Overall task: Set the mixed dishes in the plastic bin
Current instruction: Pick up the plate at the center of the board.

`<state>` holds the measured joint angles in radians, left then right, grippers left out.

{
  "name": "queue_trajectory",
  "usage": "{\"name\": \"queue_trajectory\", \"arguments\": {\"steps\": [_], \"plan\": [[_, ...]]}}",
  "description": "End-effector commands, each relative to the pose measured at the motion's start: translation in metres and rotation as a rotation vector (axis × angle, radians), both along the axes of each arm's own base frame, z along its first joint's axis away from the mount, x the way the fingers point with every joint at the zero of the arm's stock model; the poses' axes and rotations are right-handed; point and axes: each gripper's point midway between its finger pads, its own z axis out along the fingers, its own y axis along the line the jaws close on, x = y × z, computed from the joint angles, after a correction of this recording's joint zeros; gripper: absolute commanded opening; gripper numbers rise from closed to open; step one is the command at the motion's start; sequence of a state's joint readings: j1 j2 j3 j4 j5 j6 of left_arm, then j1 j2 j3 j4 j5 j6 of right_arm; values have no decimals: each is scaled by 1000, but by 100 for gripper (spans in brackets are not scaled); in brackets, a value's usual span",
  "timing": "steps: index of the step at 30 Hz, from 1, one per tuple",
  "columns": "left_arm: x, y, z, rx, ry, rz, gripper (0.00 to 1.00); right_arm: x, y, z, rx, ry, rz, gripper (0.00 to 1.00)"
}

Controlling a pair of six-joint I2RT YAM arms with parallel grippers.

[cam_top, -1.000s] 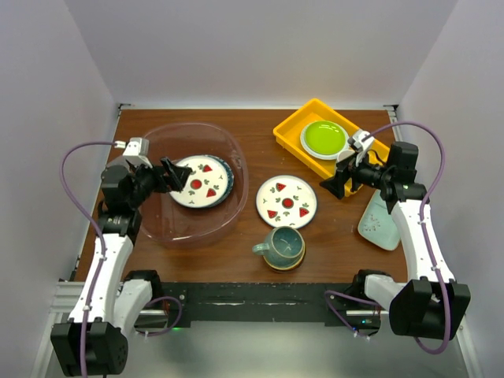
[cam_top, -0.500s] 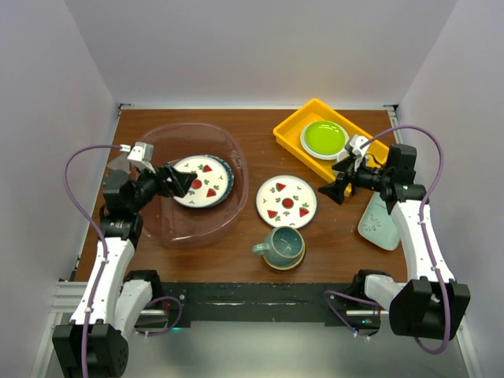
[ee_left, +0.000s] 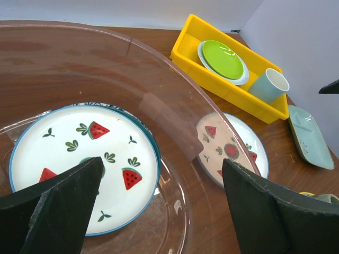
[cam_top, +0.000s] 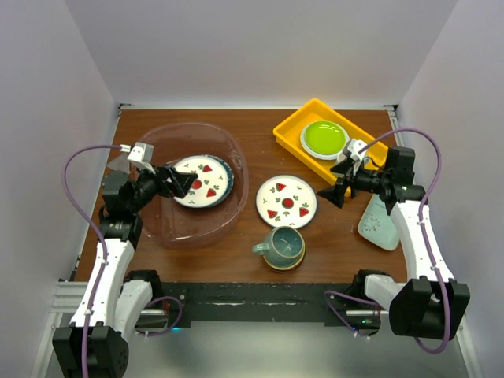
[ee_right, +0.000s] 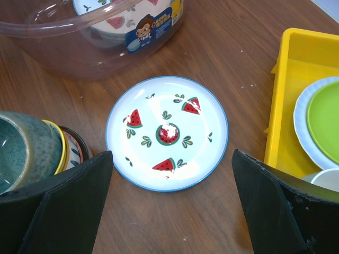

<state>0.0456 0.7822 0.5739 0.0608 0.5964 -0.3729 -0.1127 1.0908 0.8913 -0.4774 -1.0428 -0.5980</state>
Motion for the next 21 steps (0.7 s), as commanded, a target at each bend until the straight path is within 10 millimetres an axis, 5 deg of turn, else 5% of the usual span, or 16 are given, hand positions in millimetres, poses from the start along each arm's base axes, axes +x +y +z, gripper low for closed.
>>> {"name": "queue_trajectory", "arguments": {"steps": [1,21], "plan": [[0,0,10,20,-66,-16,100,-5,3,1,4,-29,41,98],[-1,-1,10,21,-68,-24,100,-8,4,-6,-6,-23,65,98]]}}
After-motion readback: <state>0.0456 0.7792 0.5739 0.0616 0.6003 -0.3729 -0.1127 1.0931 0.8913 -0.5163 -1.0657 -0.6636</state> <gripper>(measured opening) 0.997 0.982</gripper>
